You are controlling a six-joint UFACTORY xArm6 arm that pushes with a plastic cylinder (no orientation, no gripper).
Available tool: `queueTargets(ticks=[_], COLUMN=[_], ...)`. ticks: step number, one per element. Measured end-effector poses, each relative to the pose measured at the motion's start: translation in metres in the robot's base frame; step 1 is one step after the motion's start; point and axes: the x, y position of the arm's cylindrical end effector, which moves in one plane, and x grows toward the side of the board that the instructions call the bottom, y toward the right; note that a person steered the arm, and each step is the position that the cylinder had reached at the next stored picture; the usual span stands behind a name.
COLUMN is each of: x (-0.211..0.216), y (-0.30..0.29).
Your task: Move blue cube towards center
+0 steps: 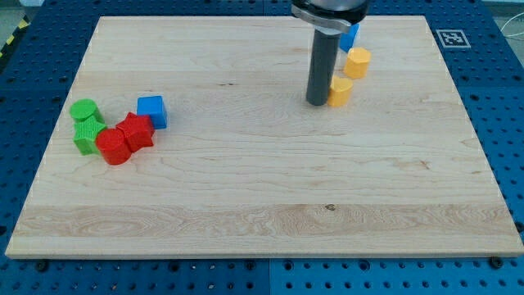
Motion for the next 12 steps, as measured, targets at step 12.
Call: queueTargets(ticks=[12], x=[0.027], y=[-0.281])
